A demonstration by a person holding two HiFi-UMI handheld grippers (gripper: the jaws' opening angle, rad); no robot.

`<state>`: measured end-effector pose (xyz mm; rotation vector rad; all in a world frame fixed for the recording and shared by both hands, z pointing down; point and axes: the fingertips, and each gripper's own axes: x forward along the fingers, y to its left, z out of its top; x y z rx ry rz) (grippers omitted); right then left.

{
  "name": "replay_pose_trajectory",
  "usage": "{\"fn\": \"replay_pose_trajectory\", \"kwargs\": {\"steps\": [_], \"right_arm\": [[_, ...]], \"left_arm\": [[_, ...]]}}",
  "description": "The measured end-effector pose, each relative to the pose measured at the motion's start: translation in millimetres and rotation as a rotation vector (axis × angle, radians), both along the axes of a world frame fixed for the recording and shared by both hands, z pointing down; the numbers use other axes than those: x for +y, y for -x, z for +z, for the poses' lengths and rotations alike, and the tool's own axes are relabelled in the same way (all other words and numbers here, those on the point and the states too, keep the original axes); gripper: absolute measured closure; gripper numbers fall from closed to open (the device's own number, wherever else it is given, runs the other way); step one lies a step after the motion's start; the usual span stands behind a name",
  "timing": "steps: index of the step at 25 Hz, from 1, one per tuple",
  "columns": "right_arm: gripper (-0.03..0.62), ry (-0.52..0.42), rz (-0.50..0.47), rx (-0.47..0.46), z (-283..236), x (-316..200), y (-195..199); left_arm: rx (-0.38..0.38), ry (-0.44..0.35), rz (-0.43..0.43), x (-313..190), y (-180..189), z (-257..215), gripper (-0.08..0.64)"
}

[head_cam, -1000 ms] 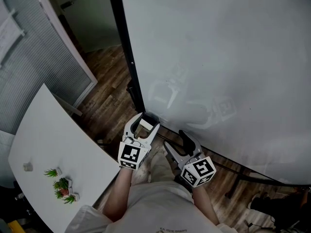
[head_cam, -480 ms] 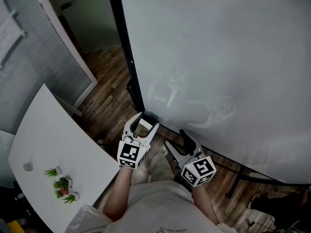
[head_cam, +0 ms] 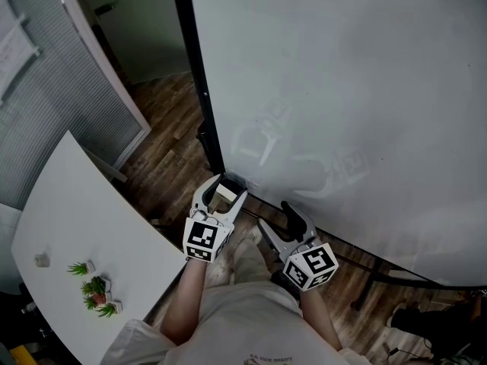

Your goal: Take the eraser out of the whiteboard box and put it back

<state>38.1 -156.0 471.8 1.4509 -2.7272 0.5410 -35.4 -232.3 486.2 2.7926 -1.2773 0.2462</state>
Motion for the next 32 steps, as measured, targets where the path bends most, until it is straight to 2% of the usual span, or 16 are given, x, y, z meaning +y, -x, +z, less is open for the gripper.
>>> {"fn": "replay_pose_trajectory", "kwargs": {"steps": [32], "right_arm": [[0.318, -0.043, 0.010, 0.004, -11, 17, -3]], "left_arm": [[0.013, -0.055, -0.022, 12, 7, -26, 0.293]]}}
